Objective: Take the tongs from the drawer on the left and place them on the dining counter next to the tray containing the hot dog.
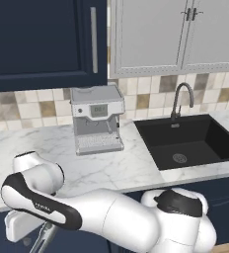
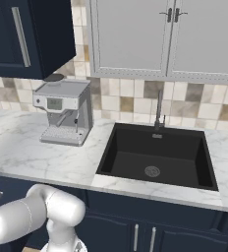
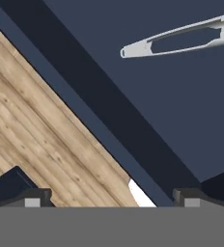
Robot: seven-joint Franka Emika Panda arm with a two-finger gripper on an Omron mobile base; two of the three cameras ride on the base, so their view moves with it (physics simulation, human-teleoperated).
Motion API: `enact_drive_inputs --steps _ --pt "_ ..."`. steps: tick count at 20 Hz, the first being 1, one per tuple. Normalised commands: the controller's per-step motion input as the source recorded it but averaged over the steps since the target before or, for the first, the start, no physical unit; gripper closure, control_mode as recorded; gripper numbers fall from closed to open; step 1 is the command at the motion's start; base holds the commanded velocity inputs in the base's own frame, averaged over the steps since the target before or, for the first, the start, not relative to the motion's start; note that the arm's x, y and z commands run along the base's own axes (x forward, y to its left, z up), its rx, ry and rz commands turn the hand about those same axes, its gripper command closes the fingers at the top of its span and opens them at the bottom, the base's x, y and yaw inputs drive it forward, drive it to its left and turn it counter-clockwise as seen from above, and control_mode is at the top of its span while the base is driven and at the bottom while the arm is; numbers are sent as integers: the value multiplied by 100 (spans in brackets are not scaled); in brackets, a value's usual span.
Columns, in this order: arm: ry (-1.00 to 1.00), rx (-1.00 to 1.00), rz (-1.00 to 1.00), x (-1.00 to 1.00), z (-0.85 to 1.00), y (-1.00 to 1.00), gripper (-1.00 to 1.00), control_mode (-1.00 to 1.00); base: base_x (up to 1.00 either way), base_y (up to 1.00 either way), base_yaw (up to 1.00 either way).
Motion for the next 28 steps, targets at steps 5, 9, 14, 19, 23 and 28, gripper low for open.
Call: enact_drive_inputs --steps 5,9,14,19,23,28 --pt "0 0 0 0 0 -7 -100 -100 0 0 0" --pt "-1 -2 0 0 0 -3 -100 -100 0 0 0" --pt "-6 -9 -6 0 -5 0 -100 -100 0 0 0" --pt "-10 -11 -21 0 -3 0 -100 -100 0 0 0" --pt "0 -1 -21 0 0 -1 -100 -100 0 0 0" --pt "0 0 -15 0 0 -6 -100 -100 0 0 0"
